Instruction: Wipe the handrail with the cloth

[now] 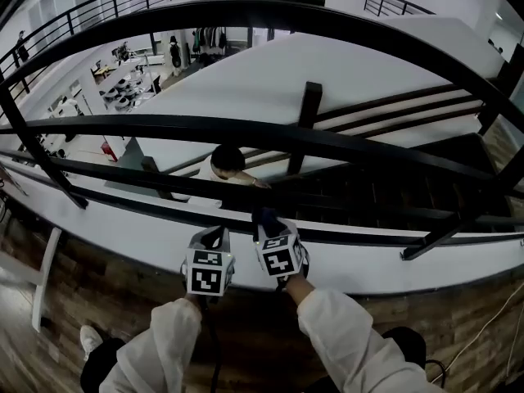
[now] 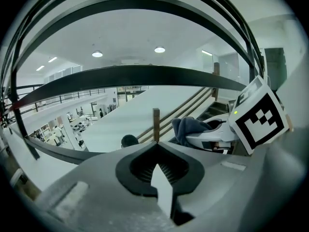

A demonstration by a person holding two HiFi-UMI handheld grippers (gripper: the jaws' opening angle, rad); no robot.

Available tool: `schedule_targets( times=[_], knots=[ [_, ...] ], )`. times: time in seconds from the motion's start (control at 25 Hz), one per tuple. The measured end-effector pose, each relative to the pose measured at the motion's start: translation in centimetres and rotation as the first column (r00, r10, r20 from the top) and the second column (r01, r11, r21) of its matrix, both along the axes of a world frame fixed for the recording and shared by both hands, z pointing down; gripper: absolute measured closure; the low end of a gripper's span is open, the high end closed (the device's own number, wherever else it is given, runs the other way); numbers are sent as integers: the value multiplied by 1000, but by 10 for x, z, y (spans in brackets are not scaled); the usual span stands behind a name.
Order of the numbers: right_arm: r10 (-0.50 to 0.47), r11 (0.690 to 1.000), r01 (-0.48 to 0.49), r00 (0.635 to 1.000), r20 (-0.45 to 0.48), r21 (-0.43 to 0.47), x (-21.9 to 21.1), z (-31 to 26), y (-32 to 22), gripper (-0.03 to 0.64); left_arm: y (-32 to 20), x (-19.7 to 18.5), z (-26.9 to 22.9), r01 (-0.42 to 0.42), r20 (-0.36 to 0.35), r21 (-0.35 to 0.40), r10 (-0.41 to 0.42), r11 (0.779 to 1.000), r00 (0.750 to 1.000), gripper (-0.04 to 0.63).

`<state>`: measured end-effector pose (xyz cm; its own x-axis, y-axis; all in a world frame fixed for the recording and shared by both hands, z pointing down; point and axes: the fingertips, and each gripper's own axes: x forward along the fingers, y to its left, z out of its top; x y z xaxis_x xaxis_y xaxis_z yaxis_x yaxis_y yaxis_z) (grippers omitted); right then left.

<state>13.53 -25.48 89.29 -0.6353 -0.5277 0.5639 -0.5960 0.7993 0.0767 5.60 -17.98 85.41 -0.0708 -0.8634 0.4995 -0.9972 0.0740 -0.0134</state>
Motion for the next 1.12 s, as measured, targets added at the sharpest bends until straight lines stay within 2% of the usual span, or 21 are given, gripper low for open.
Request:
schedule_targets(
  times=[0.32, 0.52, 0.92, 1.12],
  knots=[
    [72, 997, -73, 997, -16, -23, 83, 0, -25, 520, -29, 72, -3, -96, -21, 28, 96, 995, 995, 592],
    [79, 997, -80, 996, -31, -11, 124, 0, -33, 521, -41, 115, 2, -156, -44, 20, 156, 988, 987, 592],
    [145, 989, -145, 989, -23, -1, 224, 3, -67, 520, -76, 197, 0, -255, -64, 30, 256, 967, 964, 592],
    [109, 994, -109, 991, -72, 14, 264, 1, -80, 521, -88, 247, 1, -322, -76, 35, 324, 946, 943, 592]
  ],
)
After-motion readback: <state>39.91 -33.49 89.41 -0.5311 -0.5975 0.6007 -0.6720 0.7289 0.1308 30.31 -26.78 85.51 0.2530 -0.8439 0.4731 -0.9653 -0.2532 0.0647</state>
